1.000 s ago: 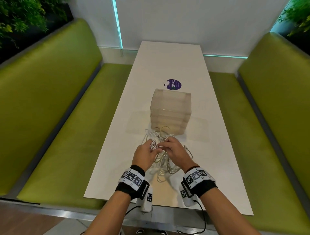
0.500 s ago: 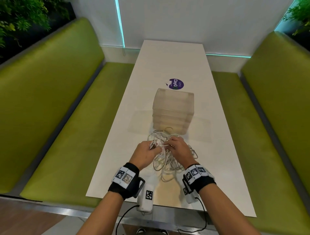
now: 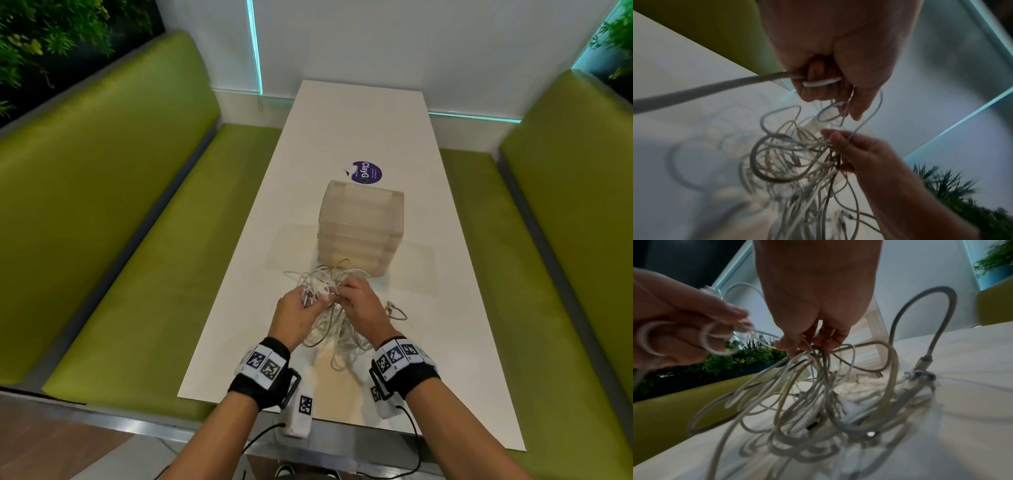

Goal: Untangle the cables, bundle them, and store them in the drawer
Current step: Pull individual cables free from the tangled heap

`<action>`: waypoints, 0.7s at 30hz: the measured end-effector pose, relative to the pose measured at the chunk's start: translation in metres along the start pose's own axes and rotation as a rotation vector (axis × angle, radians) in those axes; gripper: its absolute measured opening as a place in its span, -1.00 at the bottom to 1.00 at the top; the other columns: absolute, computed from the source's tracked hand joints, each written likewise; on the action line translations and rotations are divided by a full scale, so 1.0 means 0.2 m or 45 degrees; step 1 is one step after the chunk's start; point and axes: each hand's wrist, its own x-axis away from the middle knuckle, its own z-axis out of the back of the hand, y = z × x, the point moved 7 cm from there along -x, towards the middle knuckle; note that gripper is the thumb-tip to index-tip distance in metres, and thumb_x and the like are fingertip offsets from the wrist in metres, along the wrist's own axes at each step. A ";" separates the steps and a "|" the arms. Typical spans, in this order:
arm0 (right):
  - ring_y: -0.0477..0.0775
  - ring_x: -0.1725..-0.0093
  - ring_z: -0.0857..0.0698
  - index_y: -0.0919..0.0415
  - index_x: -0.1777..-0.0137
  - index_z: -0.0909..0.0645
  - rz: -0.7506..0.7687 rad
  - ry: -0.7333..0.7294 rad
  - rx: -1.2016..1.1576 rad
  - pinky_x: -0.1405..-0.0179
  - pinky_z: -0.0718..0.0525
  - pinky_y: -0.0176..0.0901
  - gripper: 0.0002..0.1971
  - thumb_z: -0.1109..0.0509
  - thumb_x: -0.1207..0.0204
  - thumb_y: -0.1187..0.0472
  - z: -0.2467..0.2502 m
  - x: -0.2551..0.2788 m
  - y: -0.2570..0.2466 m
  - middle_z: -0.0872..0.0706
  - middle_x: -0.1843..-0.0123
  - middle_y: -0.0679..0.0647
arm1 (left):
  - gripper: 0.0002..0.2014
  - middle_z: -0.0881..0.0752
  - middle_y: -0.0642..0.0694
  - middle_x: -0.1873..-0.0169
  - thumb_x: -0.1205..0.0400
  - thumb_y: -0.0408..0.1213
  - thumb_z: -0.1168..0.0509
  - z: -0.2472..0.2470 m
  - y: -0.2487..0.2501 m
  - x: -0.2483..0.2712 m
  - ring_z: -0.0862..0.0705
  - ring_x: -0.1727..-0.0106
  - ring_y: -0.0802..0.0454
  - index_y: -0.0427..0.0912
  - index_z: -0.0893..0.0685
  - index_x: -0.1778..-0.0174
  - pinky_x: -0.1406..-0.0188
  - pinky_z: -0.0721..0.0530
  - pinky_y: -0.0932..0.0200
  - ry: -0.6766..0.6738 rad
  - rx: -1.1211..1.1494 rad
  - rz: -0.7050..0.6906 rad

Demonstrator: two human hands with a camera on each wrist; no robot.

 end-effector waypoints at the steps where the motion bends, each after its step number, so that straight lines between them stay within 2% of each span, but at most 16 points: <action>1: 0.04 0.04 -0.45 0.28 -0.01 -0.74 0.021 -0.022 0.019 0.08 -0.38 -0.20 -0.86 -0.37 -0.56 0.31 0.00 0.01 -0.02 -0.59 0.13 0.08 | -0.78 -0.68 0.07 0.41 -0.53 -0.10 -0.45 -0.04 0.00 -0.02 -0.59 0.37 0.15 -0.18 -0.66 0.24 0.35 -0.52 0.28 -0.031 0.026 0.002; 2: 0.02 0.04 -0.44 0.29 0.01 -0.73 0.024 -0.035 0.027 0.07 -0.37 -0.20 -0.87 -0.35 -0.56 0.34 -0.01 0.01 -0.02 -0.59 0.12 0.08 | -0.76 -0.72 0.04 0.36 -0.51 -0.09 -0.47 -0.07 0.00 -0.03 -0.63 0.33 0.13 -0.21 -0.69 0.18 0.30 -0.57 0.23 -0.040 0.059 0.012; 5: -0.03 0.05 -0.41 0.37 0.08 -0.69 -0.043 -0.009 0.035 0.08 -0.33 -0.22 -0.88 -0.35 -0.56 0.33 0.01 0.01 -0.02 -0.53 0.14 0.01 | -0.73 -0.73 -0.02 0.37 -0.51 -0.08 -0.48 -0.10 0.00 -0.05 -0.63 0.34 0.07 -0.26 -0.70 0.22 0.25 -0.63 0.03 0.062 0.146 0.007; 8: -0.07 0.05 -0.38 0.38 0.07 -0.68 -0.088 -0.034 0.075 0.15 -0.23 -0.30 -0.84 -0.36 -0.56 0.26 0.00 0.00 -0.01 -0.57 0.11 0.09 | -0.85 -0.76 0.00 0.32 -0.55 -0.16 -0.44 -0.12 0.04 -0.04 -0.70 0.26 0.06 -0.18 -0.74 0.18 0.17 -0.66 0.09 0.101 0.144 -0.071; 10: -0.07 0.06 -0.39 0.36 0.05 -0.72 -0.103 -0.034 0.075 0.17 -0.21 -0.34 -0.84 -0.39 -0.54 0.25 0.00 -0.01 0.01 -0.59 0.11 0.11 | -0.86 -0.76 0.01 0.32 -0.57 -0.17 -0.42 -0.11 0.06 -0.04 -0.69 0.27 0.10 -0.17 -0.74 0.17 0.20 -0.65 0.17 0.115 0.174 -0.094; 13: -0.09 0.04 -0.46 0.26 0.10 -0.77 -0.170 0.042 -0.017 0.10 -0.32 -0.44 -0.91 -0.46 -0.47 0.27 0.03 -0.02 0.07 -0.55 0.12 -0.01 | -0.82 -0.66 0.12 0.47 -0.59 -0.19 -0.41 -0.07 0.10 -0.01 -0.54 0.45 0.32 -0.15 -0.67 0.31 0.37 -0.52 0.36 0.139 0.211 -0.145; 15: -0.11 0.05 -0.47 0.27 0.16 -0.77 -0.150 0.077 -0.053 0.12 -0.35 -0.60 -0.95 -0.48 -0.44 0.32 0.03 -0.03 0.07 -0.55 0.14 0.00 | -0.72 -0.56 0.19 0.62 -0.59 -0.25 -0.40 -0.04 0.11 0.02 -0.47 0.54 0.36 -0.03 -0.55 0.43 0.45 -0.41 0.45 0.158 0.247 -0.152; 17: -0.10 0.04 -0.47 0.28 0.15 -0.76 -0.091 0.104 -0.024 0.12 -0.36 -0.62 -0.95 -0.50 -0.42 0.32 0.03 -0.05 0.04 -0.56 0.15 0.02 | -0.66 -0.51 0.22 0.68 -0.59 -0.27 -0.41 -0.01 0.08 0.03 -0.42 0.56 0.33 0.03 -0.48 0.47 0.46 -0.39 0.42 0.203 0.300 -0.133; 21: 0.02 -0.08 -0.45 0.28 0.12 -0.74 -0.003 0.170 0.145 -0.01 -0.33 -0.52 -0.91 -0.51 -0.38 0.39 -0.01 -0.07 0.00 -0.65 0.08 0.11 | -0.63 -0.43 0.19 0.68 -0.58 -0.25 -0.42 0.09 -0.01 0.00 -0.34 0.52 0.23 -0.08 -0.44 0.51 0.38 -0.38 0.21 0.350 0.437 -0.010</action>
